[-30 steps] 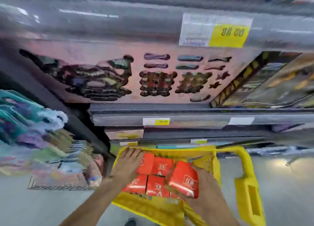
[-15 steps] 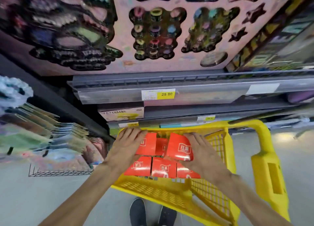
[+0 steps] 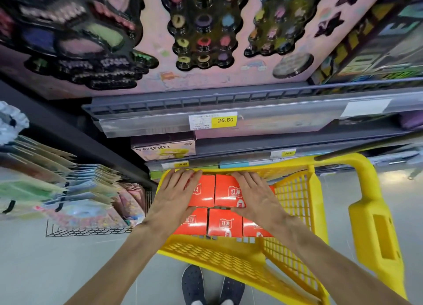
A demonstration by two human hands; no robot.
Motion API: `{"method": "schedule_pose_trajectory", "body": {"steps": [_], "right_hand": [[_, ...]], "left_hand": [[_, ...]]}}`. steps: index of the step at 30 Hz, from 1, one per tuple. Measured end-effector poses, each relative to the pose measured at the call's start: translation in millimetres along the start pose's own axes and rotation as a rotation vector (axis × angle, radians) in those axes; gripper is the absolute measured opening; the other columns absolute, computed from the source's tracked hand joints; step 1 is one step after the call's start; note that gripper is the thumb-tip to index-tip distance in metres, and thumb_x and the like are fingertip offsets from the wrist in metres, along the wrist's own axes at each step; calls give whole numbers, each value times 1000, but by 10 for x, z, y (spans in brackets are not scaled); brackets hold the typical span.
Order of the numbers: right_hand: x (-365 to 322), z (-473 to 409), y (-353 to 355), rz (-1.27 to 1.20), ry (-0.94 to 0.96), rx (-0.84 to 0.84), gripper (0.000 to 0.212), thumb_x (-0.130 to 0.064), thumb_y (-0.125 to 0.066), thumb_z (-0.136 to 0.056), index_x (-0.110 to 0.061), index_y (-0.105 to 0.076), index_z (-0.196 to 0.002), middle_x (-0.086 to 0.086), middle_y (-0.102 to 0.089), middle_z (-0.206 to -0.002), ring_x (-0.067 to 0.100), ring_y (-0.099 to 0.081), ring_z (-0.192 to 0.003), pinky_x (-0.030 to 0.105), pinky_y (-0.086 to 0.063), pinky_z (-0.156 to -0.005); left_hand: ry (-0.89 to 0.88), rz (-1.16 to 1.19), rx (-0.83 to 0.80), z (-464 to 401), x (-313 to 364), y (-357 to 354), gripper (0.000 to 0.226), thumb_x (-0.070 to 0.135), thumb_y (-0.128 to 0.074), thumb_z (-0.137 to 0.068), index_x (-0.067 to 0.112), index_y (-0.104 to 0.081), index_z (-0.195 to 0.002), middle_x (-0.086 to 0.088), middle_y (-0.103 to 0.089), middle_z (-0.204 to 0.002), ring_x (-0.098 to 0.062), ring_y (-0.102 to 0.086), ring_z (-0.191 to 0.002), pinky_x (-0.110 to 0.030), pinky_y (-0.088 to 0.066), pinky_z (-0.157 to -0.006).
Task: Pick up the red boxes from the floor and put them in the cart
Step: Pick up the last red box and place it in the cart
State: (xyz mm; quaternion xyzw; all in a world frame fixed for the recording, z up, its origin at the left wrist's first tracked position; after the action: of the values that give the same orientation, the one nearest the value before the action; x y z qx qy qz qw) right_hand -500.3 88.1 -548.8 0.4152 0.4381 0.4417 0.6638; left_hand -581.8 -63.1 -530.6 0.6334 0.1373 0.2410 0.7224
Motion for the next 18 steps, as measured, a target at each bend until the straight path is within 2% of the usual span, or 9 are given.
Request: {"method": "schedule_pose_trajectory", "body": {"steps": [3,6,9,13,16,18], "right_hand": [[-11,20,-21,23,2,-41,112,-59,-72,-78,-15,-3,-156,4,-32,-148,25,-29,-137,40,-20,-122],[18,126,61,-11,-2,-72,121,-65,-69,-77,-18,10,-156,7,-16,-159,27,-13,-148,42,-7,-124],[99,380,355,-67,-27,-61,112,-68,-63,-79,-19,2,-157,6,-12,-162,25,-8,-150,39,-7,-123],[226,944,1043,-53,-38,1,97,-67,-56,-85,-18,-13,-156,4,-24,-159,24,-16,-148,36,-9,-121],[376,1512,1754,-42,-103,108,93,-74,-49,-82,-18,-27,-153,4,-36,-153,25,-29,-143,42,-23,-119],[503,1948,2228,-49,-150,178,93,-76,-45,-77,-14,-40,-146,6,-49,-143,28,-43,-134,43,-35,-112]], "left_hand": [[2,-6,3,6,37,27,101,47,-76,-77,13,-19,-154,-6,-36,-146,-28,-32,-137,-49,-21,-118],[-12,-14,-5,43,87,92,107,56,-73,-76,12,-15,-155,-8,-31,-151,-30,-25,-143,-52,-17,-119],[-63,26,35,104,215,325,96,62,-63,-82,13,-22,-154,-8,-31,-154,-29,-22,-146,-52,-17,-120],[-178,81,105,106,644,969,81,61,-54,-88,17,-30,-151,-4,-38,-151,-24,-30,-143,-44,-22,-119],[-307,31,146,116,1185,1613,78,66,-38,-86,15,-40,-145,-4,-49,-144,-25,-44,-134,-39,-34,-114],[-407,67,187,106,1623,2096,76,64,-44,-82,16,-42,-141,-4,-52,-140,-26,-47,-131,-35,-29,-114]]}}
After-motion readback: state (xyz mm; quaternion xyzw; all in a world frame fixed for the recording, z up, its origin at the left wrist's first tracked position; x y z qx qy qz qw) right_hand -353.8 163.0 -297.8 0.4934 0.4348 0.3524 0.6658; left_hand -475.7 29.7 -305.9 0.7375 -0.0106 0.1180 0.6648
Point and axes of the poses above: each hand's wrist, its own z-axis away from the middle knuckle, its own y-axis out of the back of the hand, x = y × z, the point moved 10 cm from there along -z, towards the middle knuckle
